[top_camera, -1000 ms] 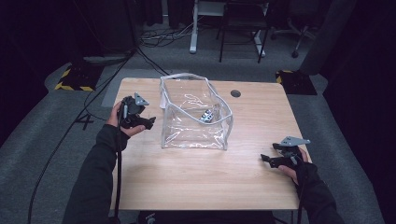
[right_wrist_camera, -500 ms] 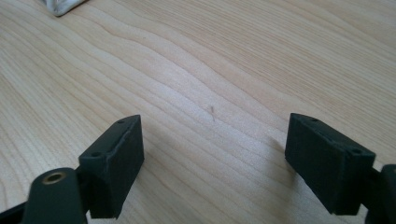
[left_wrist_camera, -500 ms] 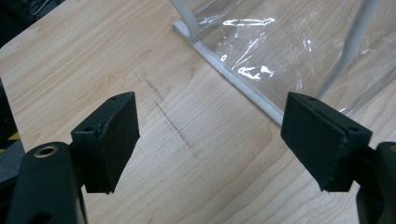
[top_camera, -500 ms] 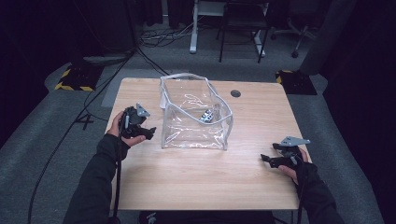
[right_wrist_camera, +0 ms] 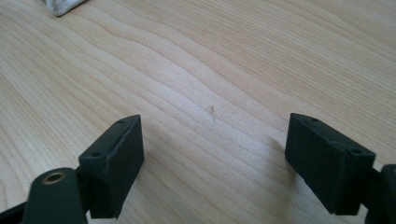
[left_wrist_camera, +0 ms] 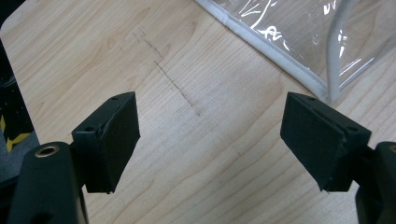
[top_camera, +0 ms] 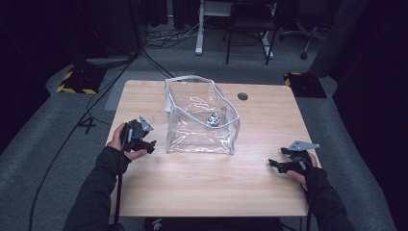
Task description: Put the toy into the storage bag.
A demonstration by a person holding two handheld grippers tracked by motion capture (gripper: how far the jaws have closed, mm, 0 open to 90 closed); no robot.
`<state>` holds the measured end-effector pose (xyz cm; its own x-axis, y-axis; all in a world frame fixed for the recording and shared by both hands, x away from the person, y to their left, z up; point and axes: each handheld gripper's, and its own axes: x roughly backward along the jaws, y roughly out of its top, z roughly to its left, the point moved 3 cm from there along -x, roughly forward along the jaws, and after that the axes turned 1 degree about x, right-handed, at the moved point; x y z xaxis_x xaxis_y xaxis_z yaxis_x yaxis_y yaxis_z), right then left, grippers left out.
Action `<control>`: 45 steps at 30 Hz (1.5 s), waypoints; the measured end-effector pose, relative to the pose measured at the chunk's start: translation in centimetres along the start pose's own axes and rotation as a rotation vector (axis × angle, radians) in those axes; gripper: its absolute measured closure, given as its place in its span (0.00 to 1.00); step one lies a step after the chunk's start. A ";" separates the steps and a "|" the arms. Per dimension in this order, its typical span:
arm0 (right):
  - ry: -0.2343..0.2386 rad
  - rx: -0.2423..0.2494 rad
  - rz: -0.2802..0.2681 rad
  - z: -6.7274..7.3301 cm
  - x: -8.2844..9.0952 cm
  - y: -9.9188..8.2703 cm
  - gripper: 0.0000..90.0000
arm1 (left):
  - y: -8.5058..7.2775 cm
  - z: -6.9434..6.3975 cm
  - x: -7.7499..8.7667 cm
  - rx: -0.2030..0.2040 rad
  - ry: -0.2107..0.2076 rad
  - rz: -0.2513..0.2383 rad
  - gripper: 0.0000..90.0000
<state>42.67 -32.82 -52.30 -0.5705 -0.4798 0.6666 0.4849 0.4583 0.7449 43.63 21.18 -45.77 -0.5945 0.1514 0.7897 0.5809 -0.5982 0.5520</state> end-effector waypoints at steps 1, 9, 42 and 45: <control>0.000 0.000 0.000 0.0 0.0 0.0 0.22 | -0.2 -0.1 0.1 -0.007 0.002 0.006 0.22; 0.000 0.001 -0.001 0.0 0.0 0.0 0.22 | -1.4 -1.0 -0.1 -0.024 0.005 0.027 0.22; 0.000 0.000 0.000 0.0 0.0 0.0 0.22 | -5.6 -3.5 0.3 -0.003 -0.009 0.006 0.20; 0.000 0.000 -0.001 0.0 0.0 0.0 0.22 | -5.9 -3.8 0.5 0.008 -0.015 -0.022 0.20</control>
<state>42.68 -32.82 -52.30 -0.5705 -0.4804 0.6662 0.4844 0.4582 0.7453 37.78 21.83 -49.67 -0.5983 0.1764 0.7816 0.5723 -0.5886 0.5709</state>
